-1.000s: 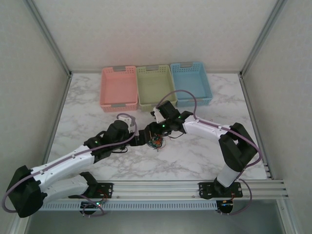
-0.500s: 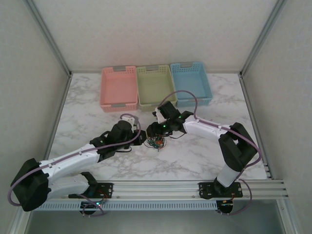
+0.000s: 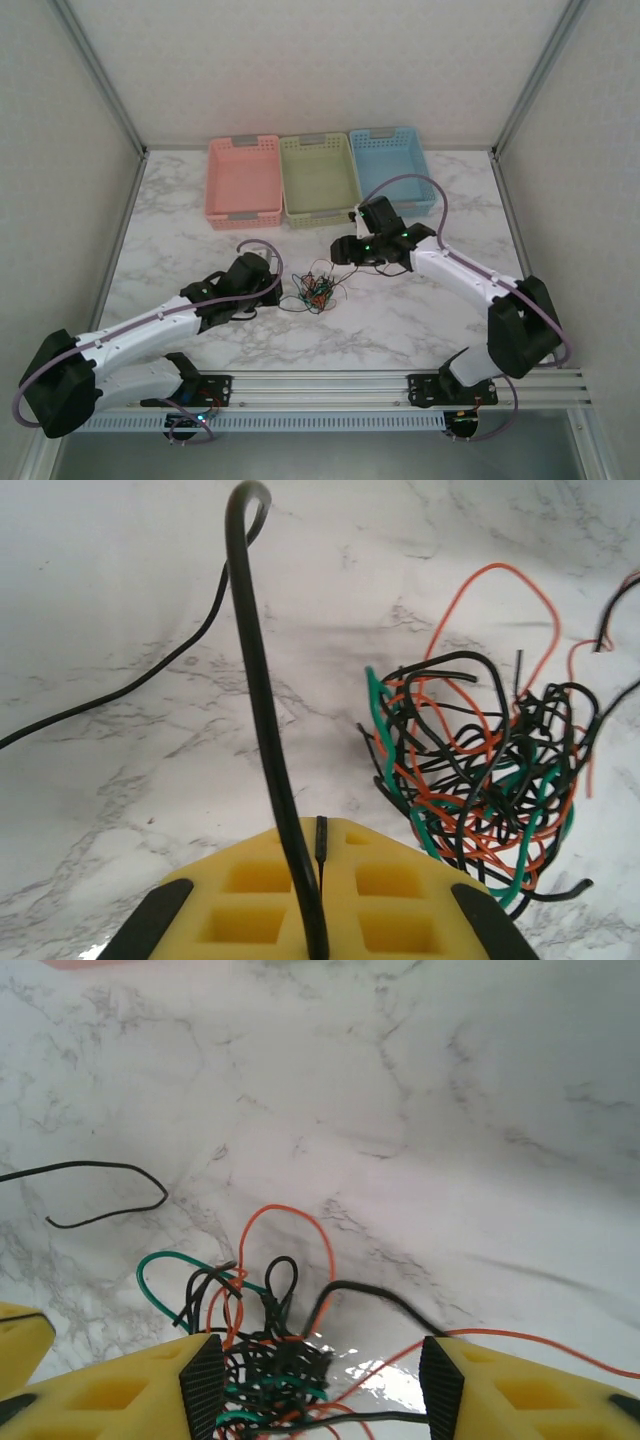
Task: Untangle the cables
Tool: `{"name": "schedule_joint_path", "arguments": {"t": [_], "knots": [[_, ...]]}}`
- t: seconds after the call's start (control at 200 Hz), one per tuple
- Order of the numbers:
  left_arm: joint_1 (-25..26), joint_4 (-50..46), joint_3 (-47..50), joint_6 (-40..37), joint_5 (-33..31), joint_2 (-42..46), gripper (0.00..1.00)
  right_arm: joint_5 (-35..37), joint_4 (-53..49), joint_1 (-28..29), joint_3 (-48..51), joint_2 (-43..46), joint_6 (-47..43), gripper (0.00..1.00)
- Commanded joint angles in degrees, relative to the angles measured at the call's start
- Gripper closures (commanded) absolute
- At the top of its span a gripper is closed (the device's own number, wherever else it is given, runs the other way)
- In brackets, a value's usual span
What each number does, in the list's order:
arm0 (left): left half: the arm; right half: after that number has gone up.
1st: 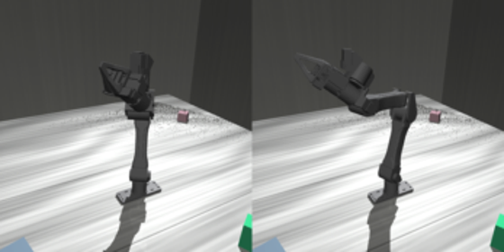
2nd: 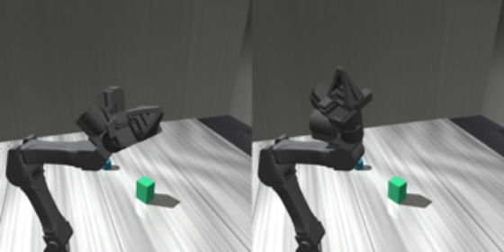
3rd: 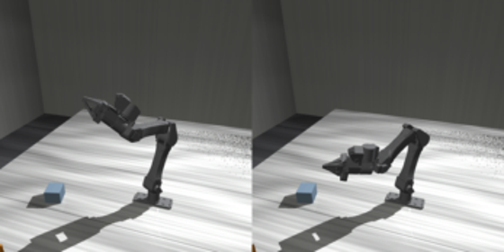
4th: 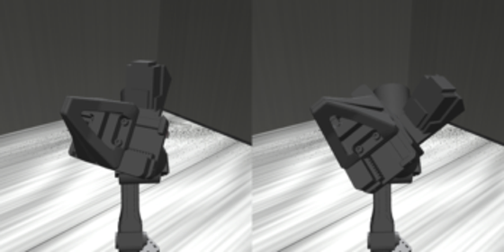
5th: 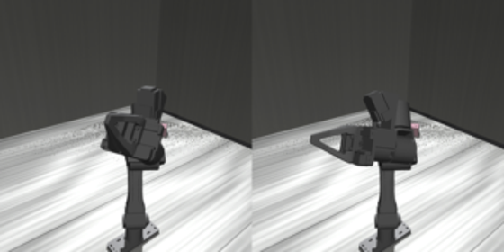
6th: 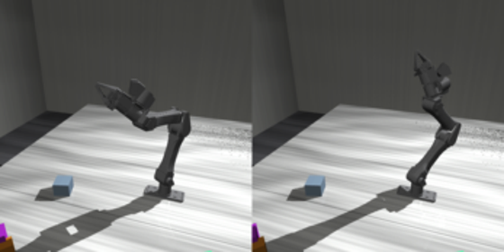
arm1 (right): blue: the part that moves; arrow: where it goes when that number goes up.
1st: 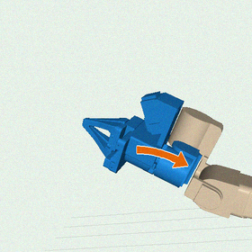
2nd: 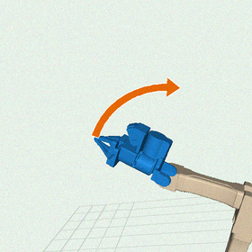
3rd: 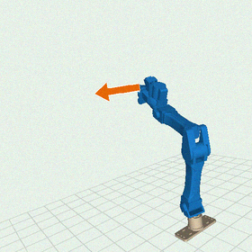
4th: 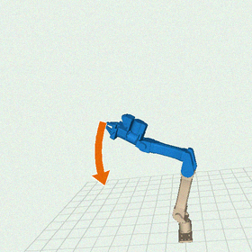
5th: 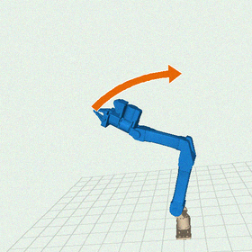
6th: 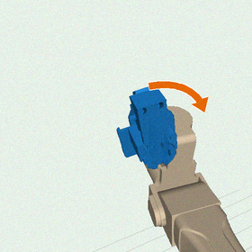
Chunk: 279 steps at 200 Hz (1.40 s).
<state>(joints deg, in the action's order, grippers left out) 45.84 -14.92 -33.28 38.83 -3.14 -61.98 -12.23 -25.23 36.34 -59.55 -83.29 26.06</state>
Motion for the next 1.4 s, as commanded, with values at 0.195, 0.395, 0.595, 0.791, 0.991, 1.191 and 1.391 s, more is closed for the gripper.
{"name": "schedule_joint_path", "arguments": {"t": [0.195, 0.395, 0.595, 0.791, 0.991, 1.191, 1.391], "knots": [[-0.8, -2.4, 1.0, -1.4, -2.6, -0.8, 1.0, -2.6, -6.9, 2.0, -3.6, 1.4, -4.4, 0.53], [-0.9, -2.5, 0.6, -1.5, -2.9, -1.2, 1.0, 1.4, -7.9, 6.2, -7.1, 0.1, -6.5, 0.54], [-0.9, -3.4, -0.3, -1.9, -3.4, -1.7, 1.0, 1.5, -4.7, 8.3, -8.2, 4.8, -7.8, 0.49], [-1.0, -4.1, -1.1, -2.0, -3.6, -2.0, 1.0, 4.3, -13.4, 5.1, -17.0, 0.1, -8.1, 0.41], [-1.0, -5.3, -2.1, -2.4, -4.0, -1.9, 1.0, -3.0, -18.7, 1.9, -24.4, -12.2, -8.8, 0.47], [-1.0, -5.7, -2.2, -2.3, -4.4, -1.9, 1.0, -10.2, -21.4, 1.8, -31.0, -23.9, -9.9, 0.49], [-1.0, -5.9, -2.0, -2.3, -5.1, -1.8, 1.0, -14.0, -22.9, 2.5, -32.0, -29.4, -10.7, 0.53]]}}
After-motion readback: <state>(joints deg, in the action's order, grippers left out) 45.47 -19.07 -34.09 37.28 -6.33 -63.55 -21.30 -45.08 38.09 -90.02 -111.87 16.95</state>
